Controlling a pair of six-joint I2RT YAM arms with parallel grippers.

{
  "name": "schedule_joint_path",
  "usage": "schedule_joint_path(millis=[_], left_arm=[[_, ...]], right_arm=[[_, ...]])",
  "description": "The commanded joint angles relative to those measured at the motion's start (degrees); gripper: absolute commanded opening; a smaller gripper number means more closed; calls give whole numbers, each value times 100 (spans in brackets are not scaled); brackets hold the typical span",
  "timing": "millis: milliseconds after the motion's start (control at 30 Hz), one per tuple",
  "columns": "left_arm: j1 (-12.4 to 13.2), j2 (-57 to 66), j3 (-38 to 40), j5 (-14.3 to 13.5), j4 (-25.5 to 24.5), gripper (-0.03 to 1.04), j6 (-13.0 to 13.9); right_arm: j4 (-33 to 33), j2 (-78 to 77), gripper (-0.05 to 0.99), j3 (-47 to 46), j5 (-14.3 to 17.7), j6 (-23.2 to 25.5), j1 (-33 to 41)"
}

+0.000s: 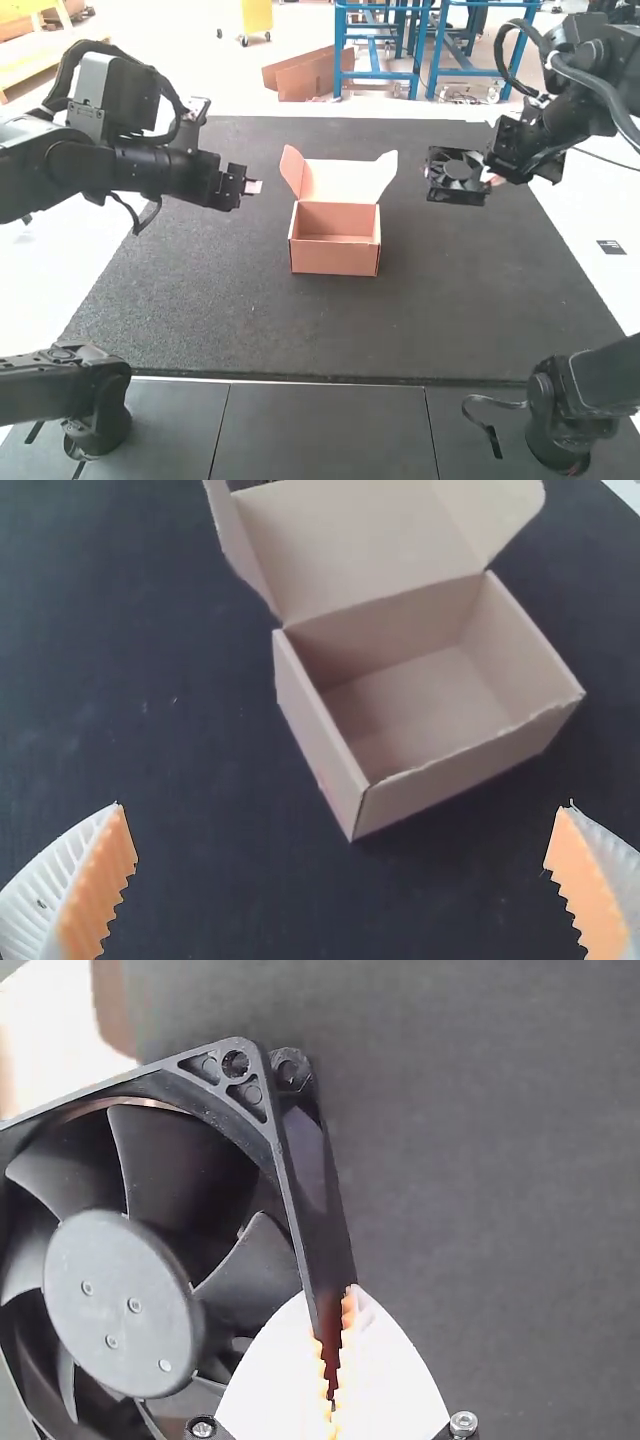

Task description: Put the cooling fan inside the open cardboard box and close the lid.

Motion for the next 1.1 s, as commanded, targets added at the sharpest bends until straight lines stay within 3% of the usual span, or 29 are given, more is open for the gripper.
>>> schedule_joint_path(millis=[0,133,300,533,1067], left_arm=[[-32,-187,-152,78,-11,97,-3],[-32,-275,-178,78,-55,97,-11],[-32,-284,-187,78,-46,97,-11],[-32,-292,-117,86,-73,97,-3],[-138,-292,129,86,15,97,-3]], right_arm=[[-5,-151,-2,311,-125,614,502],[92,-133,-2,320,-108,1238,1196],[347,-72,-1,311,-72,1537,1512],[646,324,-1,346,-46,1581,1917],[1217,1686,-2,935,446,1853,2954]])
